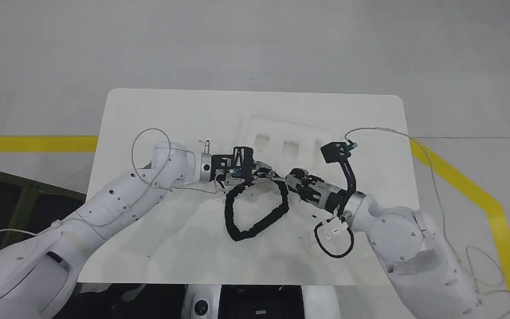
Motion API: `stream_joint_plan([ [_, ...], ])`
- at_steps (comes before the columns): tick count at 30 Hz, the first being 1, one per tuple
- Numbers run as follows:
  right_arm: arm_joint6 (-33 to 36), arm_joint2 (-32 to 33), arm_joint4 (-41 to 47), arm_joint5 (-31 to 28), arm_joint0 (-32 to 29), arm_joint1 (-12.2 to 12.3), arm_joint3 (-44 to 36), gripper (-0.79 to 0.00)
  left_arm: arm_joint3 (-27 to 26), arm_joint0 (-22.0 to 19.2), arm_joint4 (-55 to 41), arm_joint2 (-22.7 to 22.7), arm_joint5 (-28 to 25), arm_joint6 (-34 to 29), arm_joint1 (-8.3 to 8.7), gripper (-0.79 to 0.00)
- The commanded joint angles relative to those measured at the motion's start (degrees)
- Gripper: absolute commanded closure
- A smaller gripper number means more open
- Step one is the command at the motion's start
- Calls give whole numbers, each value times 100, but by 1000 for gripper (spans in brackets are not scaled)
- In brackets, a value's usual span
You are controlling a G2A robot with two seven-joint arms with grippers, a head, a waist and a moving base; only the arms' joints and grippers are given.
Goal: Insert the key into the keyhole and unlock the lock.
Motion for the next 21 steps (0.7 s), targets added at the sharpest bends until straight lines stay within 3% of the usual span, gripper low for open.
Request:
stream_joint_plan([
  [1, -18, -19, -9, 170, 29, -9, -15, 0, 0, 0, 0, 0, 0, 0, 0, 0],
  [21, -62, -240, -52, 674, 291, -78, 32, 0, 0, 0, 0, 0, 0, 0, 0, 0],
])
